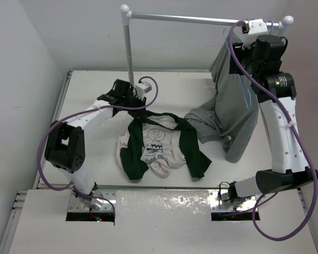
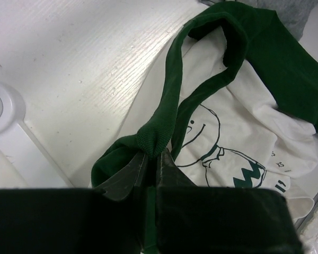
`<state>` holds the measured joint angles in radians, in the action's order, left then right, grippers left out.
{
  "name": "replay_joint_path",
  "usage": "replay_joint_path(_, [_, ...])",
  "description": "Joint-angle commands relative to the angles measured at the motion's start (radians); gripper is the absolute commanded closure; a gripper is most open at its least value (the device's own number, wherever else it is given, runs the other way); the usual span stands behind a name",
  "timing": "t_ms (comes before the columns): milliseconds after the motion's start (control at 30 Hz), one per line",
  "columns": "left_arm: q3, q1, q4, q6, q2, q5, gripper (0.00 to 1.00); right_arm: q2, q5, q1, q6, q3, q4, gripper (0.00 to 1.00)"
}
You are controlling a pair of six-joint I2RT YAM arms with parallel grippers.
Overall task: Place the t-shirt on the hanger
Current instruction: Pick up the hanger from the clothesline.
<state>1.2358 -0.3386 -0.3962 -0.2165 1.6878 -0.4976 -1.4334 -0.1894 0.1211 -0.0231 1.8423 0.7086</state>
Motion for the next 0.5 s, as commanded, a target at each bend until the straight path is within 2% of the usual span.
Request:
replay_joint_path(0, [0.001, 0.007, 0.037, -0.015, -0.046, -0.009, 1.00, 0.044, 0.059, 0.002, -0.006, 0.025, -0.035, 0.45])
replay_joint_path(167, [0.004, 0.007, 0.036, -0.017, -0.046, -0.006, 1.00, 0.106, 0.007, 0.002, 0.017, -0.006, -0.060, 0.46])
replay_joint_path(467, [0.002, 0.007, 0.034, -0.017, -0.050, -0.006, 1.00, 0.110, -0.045, 0.002, 0.060, -0.034, -0.051, 0.47])
